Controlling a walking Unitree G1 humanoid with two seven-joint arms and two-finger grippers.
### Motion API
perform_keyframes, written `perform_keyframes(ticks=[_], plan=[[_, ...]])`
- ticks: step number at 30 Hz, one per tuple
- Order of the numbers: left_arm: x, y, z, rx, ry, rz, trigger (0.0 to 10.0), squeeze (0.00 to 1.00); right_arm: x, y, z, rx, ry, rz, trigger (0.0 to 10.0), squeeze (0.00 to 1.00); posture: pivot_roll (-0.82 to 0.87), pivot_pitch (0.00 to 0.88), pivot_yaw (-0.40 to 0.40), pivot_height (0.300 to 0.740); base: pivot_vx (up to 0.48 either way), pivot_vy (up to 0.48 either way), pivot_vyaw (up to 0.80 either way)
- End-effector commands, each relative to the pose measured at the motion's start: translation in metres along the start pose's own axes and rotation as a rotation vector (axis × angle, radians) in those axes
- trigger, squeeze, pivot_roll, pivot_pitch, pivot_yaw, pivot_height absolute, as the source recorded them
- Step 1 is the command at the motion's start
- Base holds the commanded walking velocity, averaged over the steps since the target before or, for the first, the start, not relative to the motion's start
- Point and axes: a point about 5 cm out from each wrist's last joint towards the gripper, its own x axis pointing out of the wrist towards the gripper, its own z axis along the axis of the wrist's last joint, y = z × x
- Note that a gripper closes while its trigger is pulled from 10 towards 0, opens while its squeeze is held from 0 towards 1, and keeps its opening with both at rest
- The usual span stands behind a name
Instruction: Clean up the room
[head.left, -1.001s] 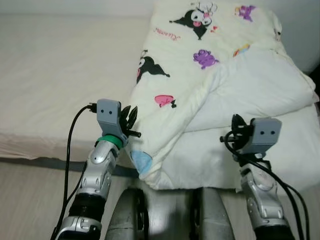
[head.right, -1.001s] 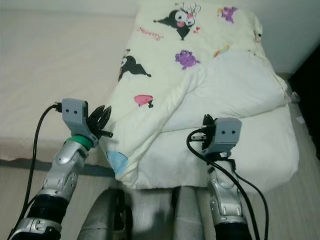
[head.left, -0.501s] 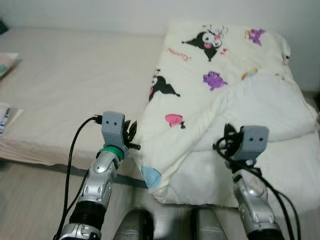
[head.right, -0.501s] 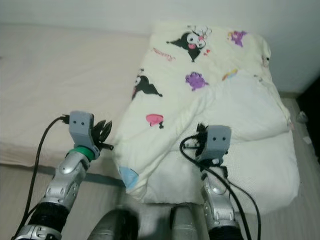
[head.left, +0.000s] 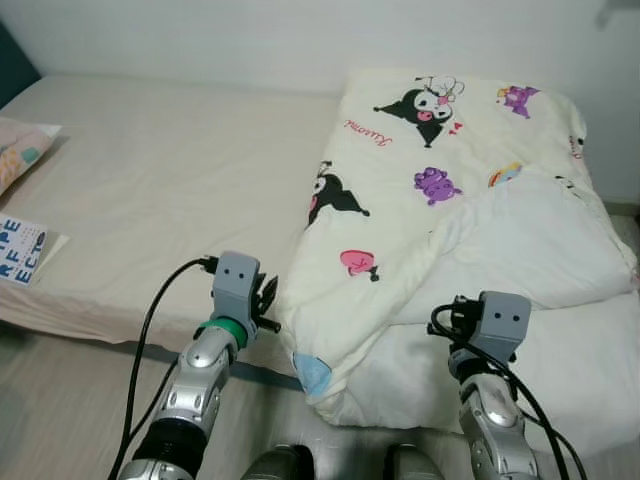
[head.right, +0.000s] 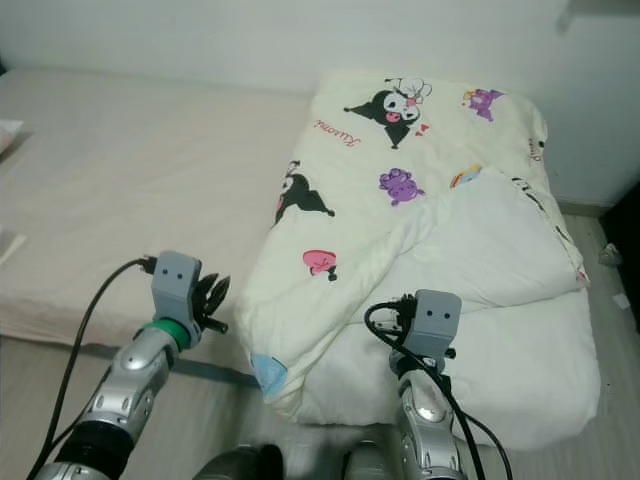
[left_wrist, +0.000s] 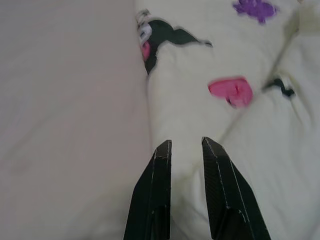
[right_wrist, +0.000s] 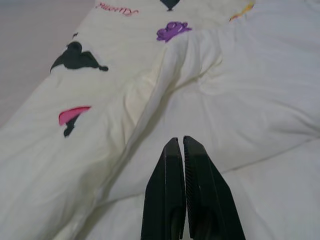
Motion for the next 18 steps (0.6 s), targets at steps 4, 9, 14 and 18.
perform_keyframes(ticks=[4, 9, 14, 18], plan=[[-0.007, 0.002, -0.022, 0.017, 0.079, 0.017, 10.0, 0.0, -0.004, 0.0, -0.015, 0.025, 0.059, 0.004, 10.0, 0.0, -0.02, 0.054, 0.124, 0.74, 0.0, 0.0, -0.4], [-0.006, 0.002, -0.024, 0.0, 0.09, 0.037, 10.0, 0.0, -0.004, -0.004, -0.022, 0.045, 0.103, -0.006, 10.0, 0.0, -0.01, 0.073, 0.129, 0.74, 0.0, 0.0, -0.8], [-0.005, -0.005, -0.023, 0.023, 0.084, 0.007, 10.0, 0.0, -0.003, 0.0, -0.032, 0.052, 0.18, 0.043, 10.0, 0.0, -0.01, 0.097, 0.138, 0.74, 0.0, 0.0, -0.76], [-0.003, -0.005, -0.02, 0.007, 0.076, 0.034, 10.0, 0.0, -0.001, 0.003, -0.032, 0.092, 0.186, 0.059, 10.0, 0.0, -0.01, 0.112, 0.137, 0.74, 0.0, 0.0, -0.15]])
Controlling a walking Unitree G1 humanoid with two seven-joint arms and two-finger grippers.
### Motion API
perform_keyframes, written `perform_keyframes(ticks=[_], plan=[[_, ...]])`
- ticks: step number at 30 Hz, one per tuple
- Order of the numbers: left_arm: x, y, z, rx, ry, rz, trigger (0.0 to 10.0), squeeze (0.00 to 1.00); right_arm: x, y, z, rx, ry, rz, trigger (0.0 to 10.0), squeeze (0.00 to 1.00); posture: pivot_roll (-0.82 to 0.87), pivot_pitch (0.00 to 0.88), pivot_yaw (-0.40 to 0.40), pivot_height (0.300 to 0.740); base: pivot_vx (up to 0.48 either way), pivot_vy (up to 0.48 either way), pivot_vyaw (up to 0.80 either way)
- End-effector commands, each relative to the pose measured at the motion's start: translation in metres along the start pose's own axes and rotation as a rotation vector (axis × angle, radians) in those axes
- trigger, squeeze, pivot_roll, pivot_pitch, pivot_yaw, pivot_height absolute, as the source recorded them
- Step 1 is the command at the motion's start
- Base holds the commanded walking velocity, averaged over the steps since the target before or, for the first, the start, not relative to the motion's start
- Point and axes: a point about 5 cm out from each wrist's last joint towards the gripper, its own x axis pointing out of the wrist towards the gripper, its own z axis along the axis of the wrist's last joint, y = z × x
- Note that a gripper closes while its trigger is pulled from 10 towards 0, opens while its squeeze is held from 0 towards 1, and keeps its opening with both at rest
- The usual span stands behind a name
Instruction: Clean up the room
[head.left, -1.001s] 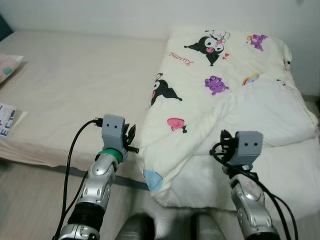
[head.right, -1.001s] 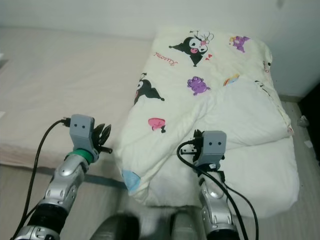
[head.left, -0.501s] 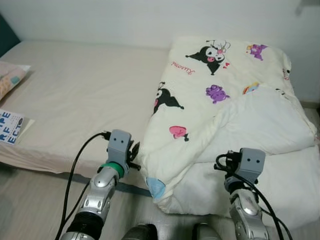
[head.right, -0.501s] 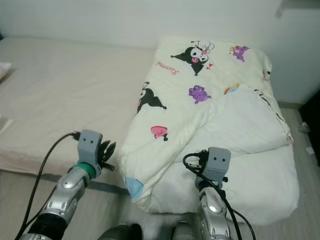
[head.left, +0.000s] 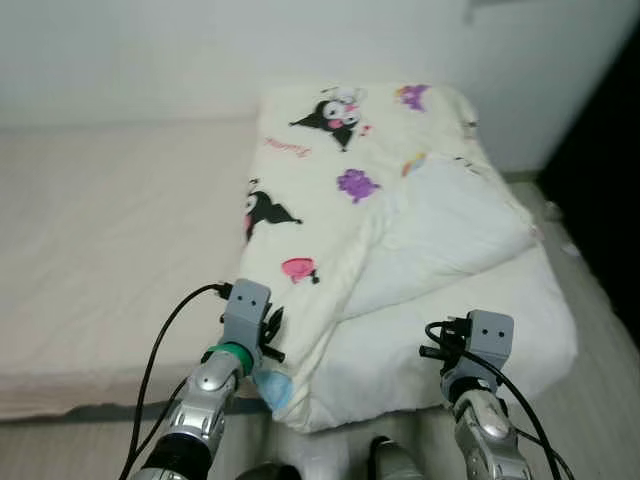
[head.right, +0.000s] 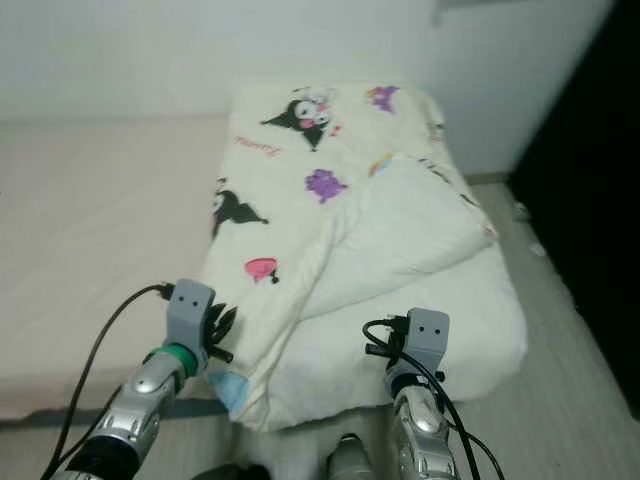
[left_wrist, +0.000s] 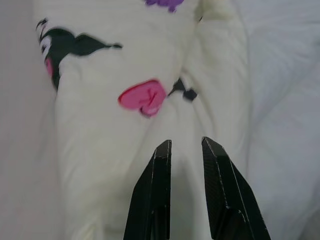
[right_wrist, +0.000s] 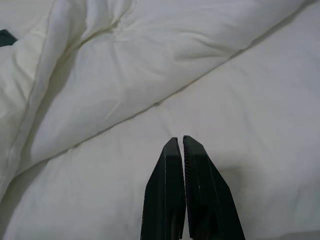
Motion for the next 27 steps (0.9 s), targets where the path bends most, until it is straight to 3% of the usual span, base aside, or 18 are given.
perform_keyframes(ticks=[1, 12, 27], plan=[[-0.0042, 0.0046, -0.0069, -0.003, 0.029, 0.031, 10.0, 0.0, 0.0009, 0.0043, -0.0026, 0.028, 0.02, 0.018, 10.0, 0.0, -0.01, 0.112, 0.137, 0.74, 0.0, 0.0, 0.0], [-0.0041, 0.0048, -0.0083, -0.024, 0.021, 0.049, 10.0, 0.0, 0.0035, 0.0084, 0.0057, 0.034, -0.023, 0.065, 10.0, 0.0, -0.01, 0.138, 0.127, 0.74, 0.0, 0.0, 0.0], [-0.009, -0.0018, -0.0133, 0.032, 0.031, -0.016, 10.0, 0.0, -0.0001, 0.0052, 0.0032, 0.045, -0.013, 0.047, 10.0, 0.0, -0.01, 0.152, 0.127, 0.74, 0.0, 0.0, 0.0]])
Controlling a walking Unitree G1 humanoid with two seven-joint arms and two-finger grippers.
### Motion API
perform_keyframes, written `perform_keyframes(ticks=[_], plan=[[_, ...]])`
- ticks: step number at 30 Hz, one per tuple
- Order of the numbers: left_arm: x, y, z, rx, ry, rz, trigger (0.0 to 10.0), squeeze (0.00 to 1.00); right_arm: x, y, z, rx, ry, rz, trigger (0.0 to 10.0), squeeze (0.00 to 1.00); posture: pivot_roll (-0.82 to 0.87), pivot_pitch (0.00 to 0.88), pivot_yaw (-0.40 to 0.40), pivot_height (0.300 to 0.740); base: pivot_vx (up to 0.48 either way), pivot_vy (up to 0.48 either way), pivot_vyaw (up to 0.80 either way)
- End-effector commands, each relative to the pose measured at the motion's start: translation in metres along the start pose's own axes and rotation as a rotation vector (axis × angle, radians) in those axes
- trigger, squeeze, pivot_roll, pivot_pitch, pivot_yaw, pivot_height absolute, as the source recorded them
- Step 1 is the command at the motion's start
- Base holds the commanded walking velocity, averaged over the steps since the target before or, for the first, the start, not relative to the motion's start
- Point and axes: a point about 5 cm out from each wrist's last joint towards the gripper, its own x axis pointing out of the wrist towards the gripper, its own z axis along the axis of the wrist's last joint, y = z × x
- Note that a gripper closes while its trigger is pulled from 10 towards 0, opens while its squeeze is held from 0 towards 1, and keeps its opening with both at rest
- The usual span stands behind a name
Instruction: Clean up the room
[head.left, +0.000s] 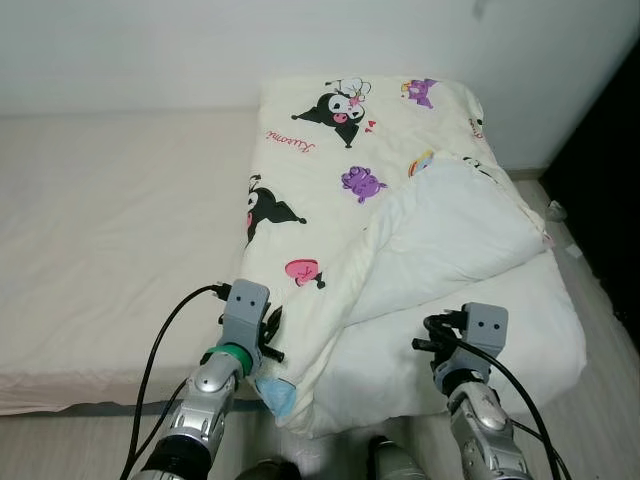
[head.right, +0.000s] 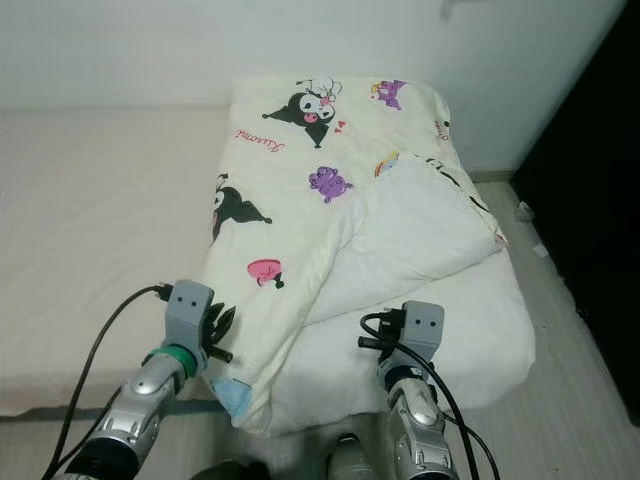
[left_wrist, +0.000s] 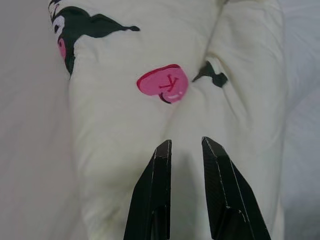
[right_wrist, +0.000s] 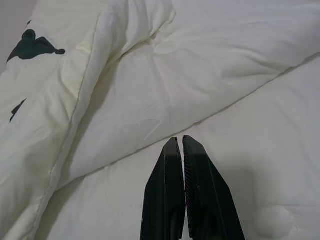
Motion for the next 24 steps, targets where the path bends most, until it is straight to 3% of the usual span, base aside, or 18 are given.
perform_keyframes(ticks=[1, 7, 24], plan=[[-0.0045, -0.0026, -0.0065, 0.022, 0.016, -0.017, 10.0, 0.0, -0.0053, -0.0029, -0.0075, 0.012, 0.028, -0.02, 10.0, 0.0, -0.01, 0.153, 0.127, 0.74, 0.0, 0.0, 0.0], [-0.0055, -0.0047, -0.0073, 0.013, 0.015, -0.022, 10.0, 0.0, -0.0061, -0.0028, -0.0082, 0.014, 0.031, -0.022, 10.0, 0.0, -0.01, 0.157, 0.128, 0.74, 0.0, -0.051, 0.0], [-0.0085, -0.0075, -0.0097, 0.008, 0.021, -0.047, 10.0, 0.0, -0.0083, -0.0005, -0.013, 0.011, 0.061, -0.011, 10.0, 0.0, -0.01, 0.162, 0.123, 0.74, 0.0, -0.399, 0.0]])
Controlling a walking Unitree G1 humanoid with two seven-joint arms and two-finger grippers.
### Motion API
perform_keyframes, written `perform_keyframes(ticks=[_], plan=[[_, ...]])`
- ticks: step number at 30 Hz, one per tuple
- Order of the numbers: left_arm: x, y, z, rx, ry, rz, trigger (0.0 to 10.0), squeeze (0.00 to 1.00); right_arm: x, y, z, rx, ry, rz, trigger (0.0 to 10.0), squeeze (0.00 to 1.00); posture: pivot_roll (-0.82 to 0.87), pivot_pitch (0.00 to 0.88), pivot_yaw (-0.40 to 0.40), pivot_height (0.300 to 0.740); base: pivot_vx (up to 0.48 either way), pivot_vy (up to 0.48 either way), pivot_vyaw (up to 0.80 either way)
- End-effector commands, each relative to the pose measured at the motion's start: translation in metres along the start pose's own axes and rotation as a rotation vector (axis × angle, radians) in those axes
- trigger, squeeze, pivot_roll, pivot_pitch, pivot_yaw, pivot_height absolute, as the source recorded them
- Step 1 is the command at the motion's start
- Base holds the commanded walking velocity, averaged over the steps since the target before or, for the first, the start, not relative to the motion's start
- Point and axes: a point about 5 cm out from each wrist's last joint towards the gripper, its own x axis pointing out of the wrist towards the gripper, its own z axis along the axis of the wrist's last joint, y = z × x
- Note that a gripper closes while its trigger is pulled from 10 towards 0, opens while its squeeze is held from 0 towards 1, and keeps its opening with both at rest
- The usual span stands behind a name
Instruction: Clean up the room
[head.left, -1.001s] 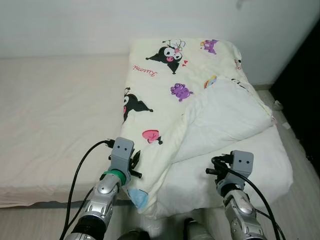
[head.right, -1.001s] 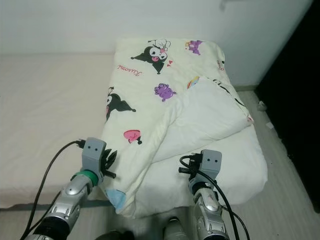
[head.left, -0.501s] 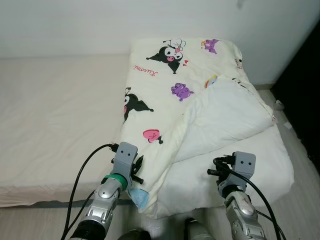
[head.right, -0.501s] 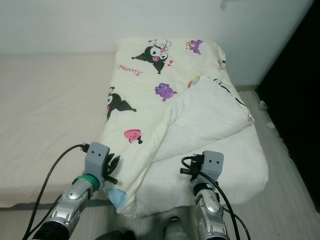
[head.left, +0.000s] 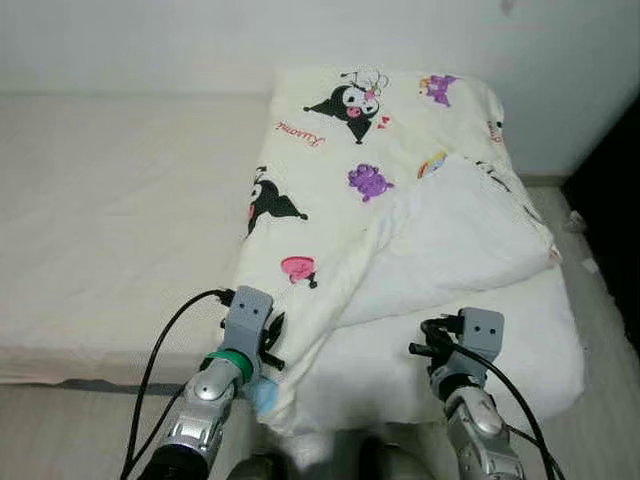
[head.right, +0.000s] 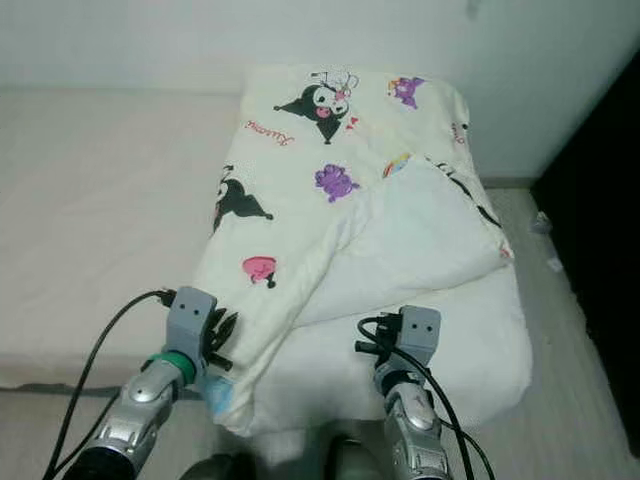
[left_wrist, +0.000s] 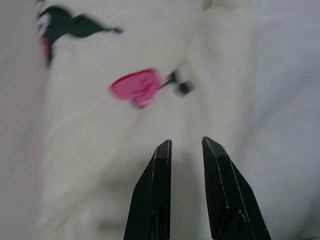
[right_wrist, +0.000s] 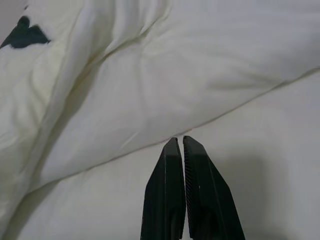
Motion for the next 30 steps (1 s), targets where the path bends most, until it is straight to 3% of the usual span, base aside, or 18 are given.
perform_keyframes(ticks=[1, 18, 30], plan=[[-0.0063, 0.0023, -0.0098, -0.008, 0.038, 0.007, 10.0, 0.0, -0.0042, 0.0012, -0.0079, 0.009, 0.033, -0.001, 10.0, 0.0, -0.01, 0.162, 0.123, 0.74, 0.0, -0.446, 0.0], [-0.0077, 0.0034, -0.0101, -0.016, 0.04, 0.008, 10.0, 0.0, -0.0037, 0.0022, -0.0085, 0.005, 0.049, 0.014, 10.0, 0.0, -0.01, 0.158, 0.122, 0.74, 0.0, -0.445, 0.0], [-0.009, 0.0038, -0.0104, -0.015, 0.043, 0.004, 10.0, 0.0, -0.003, 0.0092, -0.0103, -0.016, 0.069, 0.06, 10.0, 0.0, -0.01, 0.149, 0.119, 0.74, 0.0, -0.445, 0.8]])
